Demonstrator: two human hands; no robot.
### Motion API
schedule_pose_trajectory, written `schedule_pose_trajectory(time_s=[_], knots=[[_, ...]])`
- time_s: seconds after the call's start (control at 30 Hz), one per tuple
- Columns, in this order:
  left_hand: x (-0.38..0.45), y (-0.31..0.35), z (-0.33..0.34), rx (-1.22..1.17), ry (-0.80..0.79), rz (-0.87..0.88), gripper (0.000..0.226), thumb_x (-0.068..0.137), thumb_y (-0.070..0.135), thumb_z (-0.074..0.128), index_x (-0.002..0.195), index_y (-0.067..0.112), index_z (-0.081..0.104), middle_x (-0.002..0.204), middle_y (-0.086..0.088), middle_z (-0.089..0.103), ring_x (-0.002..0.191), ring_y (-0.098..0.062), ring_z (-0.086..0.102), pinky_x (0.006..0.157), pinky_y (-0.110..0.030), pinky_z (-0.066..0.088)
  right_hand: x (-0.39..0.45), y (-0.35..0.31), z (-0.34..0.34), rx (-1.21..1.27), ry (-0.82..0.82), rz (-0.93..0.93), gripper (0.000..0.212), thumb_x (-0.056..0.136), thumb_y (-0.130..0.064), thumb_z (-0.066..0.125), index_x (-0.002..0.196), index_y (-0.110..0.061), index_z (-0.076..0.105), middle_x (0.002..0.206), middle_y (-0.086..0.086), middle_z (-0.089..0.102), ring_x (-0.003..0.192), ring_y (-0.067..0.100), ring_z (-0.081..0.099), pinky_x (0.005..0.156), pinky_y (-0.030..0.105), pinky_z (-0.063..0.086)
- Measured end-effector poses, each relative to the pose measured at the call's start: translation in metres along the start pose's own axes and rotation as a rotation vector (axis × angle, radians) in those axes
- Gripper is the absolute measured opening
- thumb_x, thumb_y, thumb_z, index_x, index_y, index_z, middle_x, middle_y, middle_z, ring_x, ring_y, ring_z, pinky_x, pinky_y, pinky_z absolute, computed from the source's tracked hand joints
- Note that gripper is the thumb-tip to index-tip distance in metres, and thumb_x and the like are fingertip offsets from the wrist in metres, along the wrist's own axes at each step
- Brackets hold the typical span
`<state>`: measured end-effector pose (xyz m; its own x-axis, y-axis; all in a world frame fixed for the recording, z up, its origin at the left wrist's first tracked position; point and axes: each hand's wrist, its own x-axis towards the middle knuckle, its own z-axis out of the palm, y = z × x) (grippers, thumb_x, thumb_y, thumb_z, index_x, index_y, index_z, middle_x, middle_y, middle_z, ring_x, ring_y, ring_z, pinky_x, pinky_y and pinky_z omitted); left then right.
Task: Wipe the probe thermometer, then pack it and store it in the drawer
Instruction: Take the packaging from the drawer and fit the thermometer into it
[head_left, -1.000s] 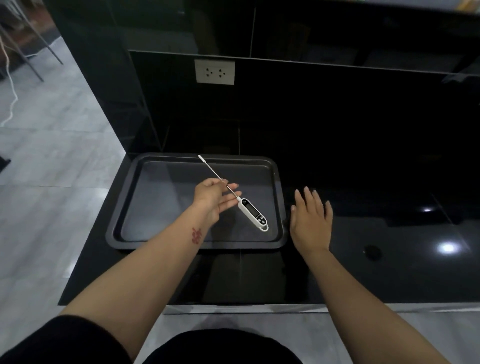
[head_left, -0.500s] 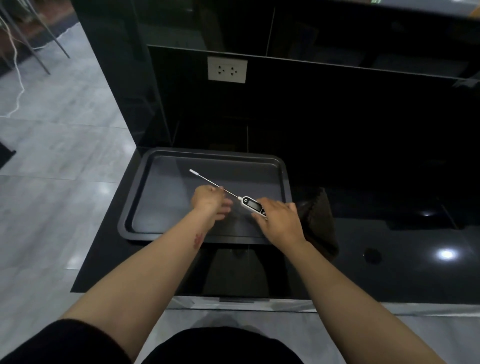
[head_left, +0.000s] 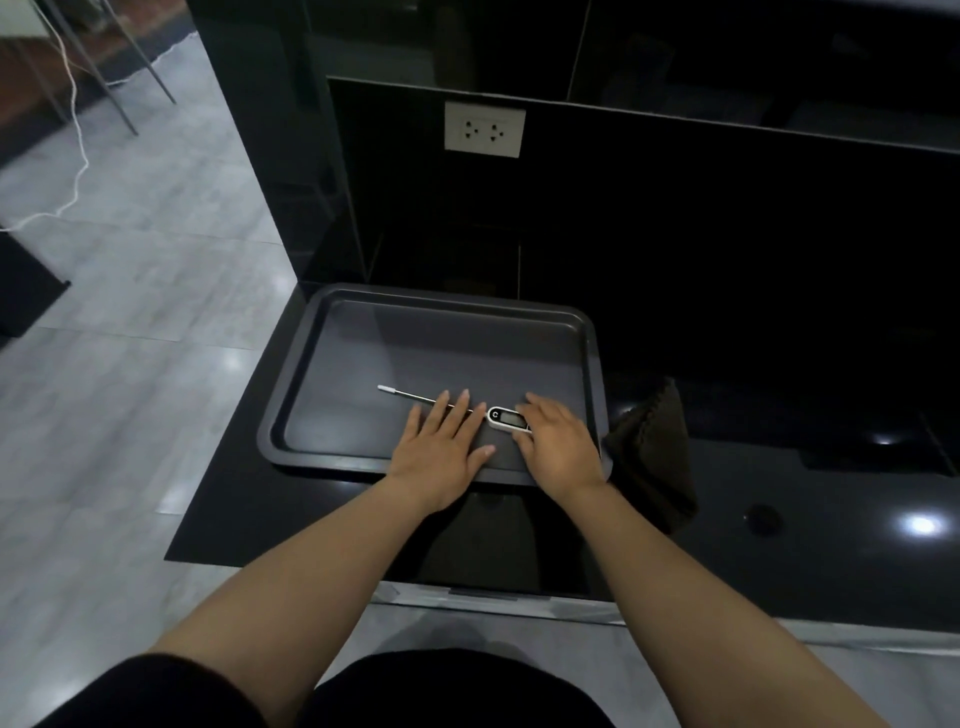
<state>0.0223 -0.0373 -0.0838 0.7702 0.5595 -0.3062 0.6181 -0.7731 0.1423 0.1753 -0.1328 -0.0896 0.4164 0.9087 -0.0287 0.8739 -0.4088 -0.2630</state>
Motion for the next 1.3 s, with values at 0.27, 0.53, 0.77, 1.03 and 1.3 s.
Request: schedule_pose_trajectory(time_s=[0.27, 0.53, 0.77, 1.03, 1.3], knots=[[-0.002, 0.003, 0.003, 0.025, 0.046, -0.025, 0.066, 0.1, 0.058, 0.011, 0.157, 0.027, -0.003, 0.165, 0.001, -0.008, 0.151, -0.022, -0.012, 0.121, -0.05, -0.002, -0.01, 0.006, 0.007, 0.1, -0.002, 0.056, 0.055, 0.104, -0.03, 0.04, 0.154, -0.01, 0.029, 0.161, 0.008, 0.029, 0.151, 0.021, 0.019, 0.122, 0.033, 0.015], [-0.007, 0.011, 0.004, 0.063, 0.08, -0.065, 0.063, 0.101, 0.055, 0.01, 0.157, 0.029, -0.003, 0.165, 0.001, -0.01, 0.151, -0.022, -0.015, 0.121, -0.049, -0.007, -0.027, 0.016, 0.005, 0.096, 0.011, 0.071, 0.055, 0.105, -0.032, 0.035, 0.155, -0.01, 0.025, 0.162, 0.007, 0.025, 0.151, 0.019, 0.015, 0.123, 0.034, 0.011], [-0.032, 0.02, 0.014, 0.009, 0.1, -0.094, 0.065, 0.101, 0.055, 0.01, 0.157, 0.025, -0.003, 0.165, 0.0, -0.011, 0.15, -0.019, -0.016, 0.12, -0.048, -0.009, -0.051, 0.015, 0.002, 0.043, 0.052, 0.058, 0.054, 0.106, -0.032, 0.033, 0.155, -0.01, 0.025, 0.162, 0.008, 0.025, 0.151, 0.02, 0.016, 0.123, 0.034, 0.009], [-0.075, 0.025, 0.033, -0.03, 0.175, -0.107, 0.064, 0.102, 0.053, 0.01, 0.158, 0.022, 0.001, 0.165, -0.003, -0.01, 0.151, -0.02, -0.014, 0.121, -0.048, -0.007, -0.102, 0.004, 0.004, 0.035, 0.118, 0.106, 0.053, 0.106, -0.03, 0.032, 0.154, -0.008, 0.027, 0.162, 0.008, 0.025, 0.152, 0.021, 0.015, 0.124, 0.033, 0.007], [-0.154, 0.032, 0.079, -0.288, 0.318, -0.123, 0.064, 0.103, 0.048, 0.015, 0.157, 0.014, 0.012, 0.165, -0.005, -0.003, 0.152, -0.019, -0.008, 0.123, -0.041, -0.004, -0.163, 0.012, 0.015, -0.035, 0.179, 0.188, 0.052, 0.105, -0.029, 0.035, 0.15, -0.001, 0.034, 0.158, 0.014, 0.033, 0.149, 0.028, 0.023, 0.122, 0.039, 0.015]])
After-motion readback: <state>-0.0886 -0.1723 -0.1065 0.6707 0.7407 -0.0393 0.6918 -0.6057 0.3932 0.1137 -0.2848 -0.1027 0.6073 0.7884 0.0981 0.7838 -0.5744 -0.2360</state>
